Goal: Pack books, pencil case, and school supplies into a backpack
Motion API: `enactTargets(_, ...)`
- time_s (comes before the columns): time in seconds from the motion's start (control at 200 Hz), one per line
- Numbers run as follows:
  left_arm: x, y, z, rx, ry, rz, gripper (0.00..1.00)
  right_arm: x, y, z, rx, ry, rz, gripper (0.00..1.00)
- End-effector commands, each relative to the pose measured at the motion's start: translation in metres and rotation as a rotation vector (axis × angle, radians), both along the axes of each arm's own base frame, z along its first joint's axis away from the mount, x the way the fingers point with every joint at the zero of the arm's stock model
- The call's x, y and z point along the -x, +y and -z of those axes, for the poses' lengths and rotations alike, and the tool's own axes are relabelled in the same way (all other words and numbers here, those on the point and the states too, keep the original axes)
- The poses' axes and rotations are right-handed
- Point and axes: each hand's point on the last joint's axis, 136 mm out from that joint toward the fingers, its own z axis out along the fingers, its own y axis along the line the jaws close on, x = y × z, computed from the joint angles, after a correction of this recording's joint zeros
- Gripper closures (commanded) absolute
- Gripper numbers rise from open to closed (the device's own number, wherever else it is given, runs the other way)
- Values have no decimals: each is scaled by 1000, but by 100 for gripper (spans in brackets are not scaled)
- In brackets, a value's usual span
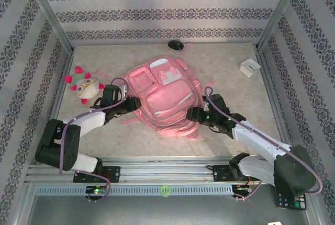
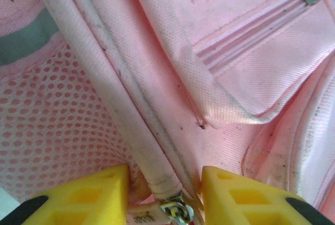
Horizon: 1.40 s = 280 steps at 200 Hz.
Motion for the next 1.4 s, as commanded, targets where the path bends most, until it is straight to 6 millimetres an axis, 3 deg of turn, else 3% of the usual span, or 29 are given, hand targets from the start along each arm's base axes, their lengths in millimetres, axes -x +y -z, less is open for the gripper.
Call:
enactTargets(0.0, 1, -7, -18, 59, -51, 35, 68, -3, 5, -3, -33, 7, -5, 33)
enactTargets(0.11, 2, -7, -23, 63, -63, 38, 67, -2, 5, -1, -36, 9, -3, 34)
enactTargets(0.24, 7, -2, -15, 23, -47, 33, 44, -1, 4, 0, -36, 9, -2, 34)
enactTargets(0.555, 9, -3, 9, 33, -2, 29, 31, 4, 3, 0, -54, 4, 3, 34)
enactTargets(0.739, 10, -9, -3, 82, -31, 47, 40, 4, 2, -4, -56, -8, 4, 34)
enactTargets(0.954, 14, -2, -24, 51, -94, 26, 63, 5, 1, -3, -56, -9, 6, 35)
enactTargets(1.209, 15, 7, -22, -13, -98, 12, 79, 7, 0, -2, -59, -7, 12, 36)
enactTargets(1.309, 16, 9, -10, -38, -54, 13, 77, 8, 0, -3, -63, -8, 13, 35)
enactTargets(1.394, 16, 9, 0, -54, -19, 17, 57, 8, -1, -4, -65, -12, 14, 35)
